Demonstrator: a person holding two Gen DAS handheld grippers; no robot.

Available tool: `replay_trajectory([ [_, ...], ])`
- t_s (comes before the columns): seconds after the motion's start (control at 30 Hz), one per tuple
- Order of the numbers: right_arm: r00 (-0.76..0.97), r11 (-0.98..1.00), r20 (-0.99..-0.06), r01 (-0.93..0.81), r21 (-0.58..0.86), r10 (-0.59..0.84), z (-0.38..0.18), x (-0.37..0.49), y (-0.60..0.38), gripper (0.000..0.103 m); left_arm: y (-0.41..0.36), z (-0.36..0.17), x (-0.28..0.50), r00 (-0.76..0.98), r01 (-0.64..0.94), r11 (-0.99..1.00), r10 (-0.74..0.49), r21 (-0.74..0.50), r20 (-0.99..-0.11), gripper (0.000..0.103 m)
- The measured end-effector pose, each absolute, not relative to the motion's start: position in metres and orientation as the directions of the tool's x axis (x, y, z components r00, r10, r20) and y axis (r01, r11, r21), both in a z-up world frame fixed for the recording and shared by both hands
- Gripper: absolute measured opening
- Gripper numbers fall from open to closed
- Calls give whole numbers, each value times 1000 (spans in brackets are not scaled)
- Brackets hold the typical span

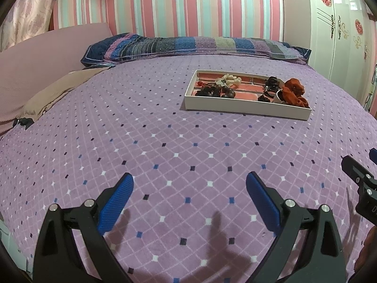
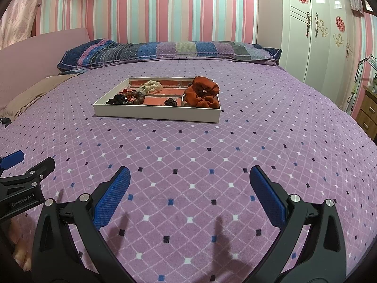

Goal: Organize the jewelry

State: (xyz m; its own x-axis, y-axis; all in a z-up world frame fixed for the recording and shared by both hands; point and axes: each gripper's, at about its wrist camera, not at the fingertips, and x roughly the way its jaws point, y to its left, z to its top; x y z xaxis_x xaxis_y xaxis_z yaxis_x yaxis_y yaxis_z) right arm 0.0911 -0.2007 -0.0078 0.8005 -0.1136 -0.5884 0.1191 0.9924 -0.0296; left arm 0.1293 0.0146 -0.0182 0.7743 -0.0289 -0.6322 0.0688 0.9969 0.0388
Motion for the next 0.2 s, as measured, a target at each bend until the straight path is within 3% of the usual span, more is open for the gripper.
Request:
replay_trajectory([
  [0.2, 800, 992, -589, 119, -29, -113, -8, 91, -201, 99, 15, -18, 130, 775, 65, 997, -24, 43, -631, 94],
])
